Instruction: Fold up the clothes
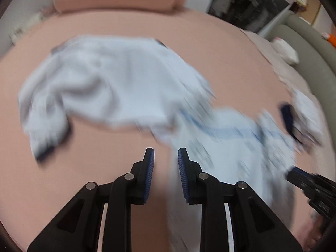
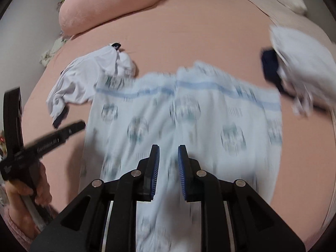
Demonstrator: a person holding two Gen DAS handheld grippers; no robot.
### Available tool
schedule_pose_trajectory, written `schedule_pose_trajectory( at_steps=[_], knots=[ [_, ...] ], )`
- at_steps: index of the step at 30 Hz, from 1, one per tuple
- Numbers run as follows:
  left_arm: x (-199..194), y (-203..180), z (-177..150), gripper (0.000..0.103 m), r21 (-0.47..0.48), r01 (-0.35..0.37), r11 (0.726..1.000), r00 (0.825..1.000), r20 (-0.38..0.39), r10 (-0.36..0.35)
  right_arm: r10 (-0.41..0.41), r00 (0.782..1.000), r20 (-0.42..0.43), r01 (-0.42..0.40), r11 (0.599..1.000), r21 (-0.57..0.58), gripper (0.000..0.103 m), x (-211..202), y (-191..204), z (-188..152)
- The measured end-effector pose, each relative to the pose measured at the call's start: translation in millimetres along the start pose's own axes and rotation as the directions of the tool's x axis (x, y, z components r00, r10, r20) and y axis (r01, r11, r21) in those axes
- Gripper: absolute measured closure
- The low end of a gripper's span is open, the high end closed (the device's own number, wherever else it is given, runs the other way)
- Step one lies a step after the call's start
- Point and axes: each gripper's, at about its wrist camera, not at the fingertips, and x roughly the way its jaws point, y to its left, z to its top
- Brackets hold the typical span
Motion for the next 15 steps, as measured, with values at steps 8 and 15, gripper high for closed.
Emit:
schedule_pose_trajectory(
  at_steps=[8, 15],
  knots=[
    [47.9, 70.2, 40.1, 0.087, -0.162, -0.242, 0.957, 0.968, 0.033, 0.25, 0.003, 0.997, -0.079, 0.002, 0.998, 0.058, 0.085, 79.4, 0.8, 38.5],
    [20.7, 213.1, 55.9, 0.096, -0.228, -0.545, 0.807, 0.833, -0.039, 0.552, -0.151, 0.981, -0.118, 0.154, 0.988, 0.021, 0.089, 85.1, -20.9, 44.0]
  ],
)
